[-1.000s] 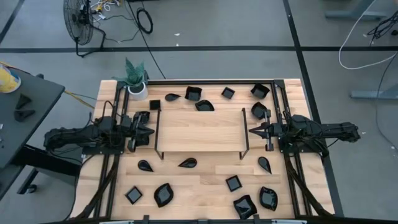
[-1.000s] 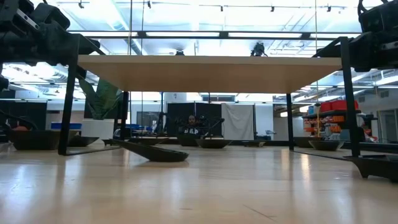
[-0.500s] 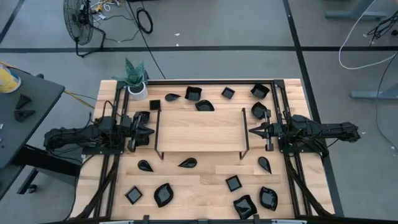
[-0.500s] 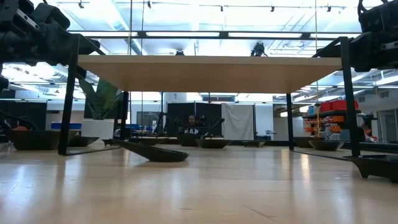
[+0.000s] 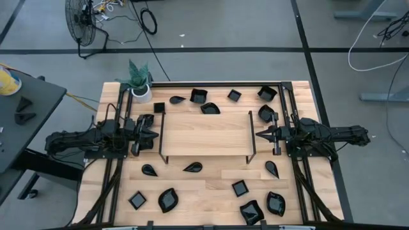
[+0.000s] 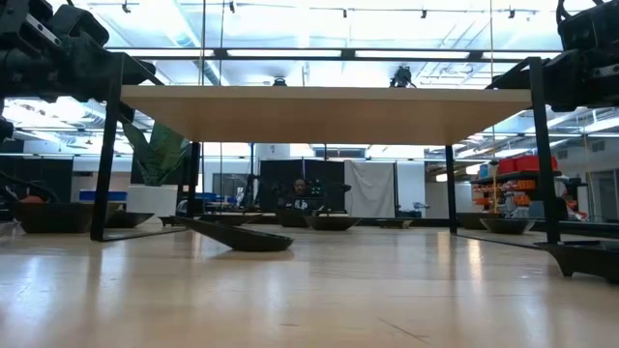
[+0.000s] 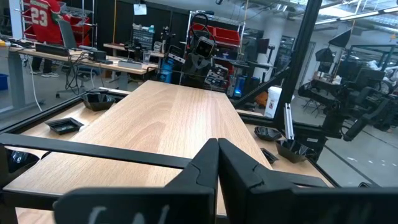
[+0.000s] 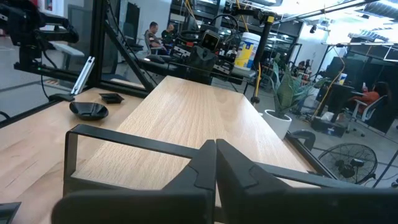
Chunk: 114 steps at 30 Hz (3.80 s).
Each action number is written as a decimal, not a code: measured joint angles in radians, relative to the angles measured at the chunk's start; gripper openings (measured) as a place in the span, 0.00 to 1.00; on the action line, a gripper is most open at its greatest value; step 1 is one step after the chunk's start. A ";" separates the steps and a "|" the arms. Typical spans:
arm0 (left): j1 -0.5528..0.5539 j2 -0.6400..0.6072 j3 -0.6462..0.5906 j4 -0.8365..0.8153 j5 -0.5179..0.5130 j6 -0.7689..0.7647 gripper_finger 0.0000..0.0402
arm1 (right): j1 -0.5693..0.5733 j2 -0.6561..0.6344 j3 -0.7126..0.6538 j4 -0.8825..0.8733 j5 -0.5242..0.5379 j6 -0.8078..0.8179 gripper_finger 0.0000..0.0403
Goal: Pick & Place Mini shaped plates
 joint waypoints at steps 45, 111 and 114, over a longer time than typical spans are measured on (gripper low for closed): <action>0.000 0.000 0.000 0.000 0.000 0.000 0.04 | 0.000 0.000 0.000 0.000 0.000 0.000 0.03; 0.000 0.000 0.000 0.000 0.000 0.000 0.04 | -0.065 0.163 0.906 -0.934 0.000 0.288 0.03; 0.000 0.000 0.000 0.000 0.000 -0.001 0.04 | -0.052 0.163 0.952 -0.980 0.000 0.296 0.03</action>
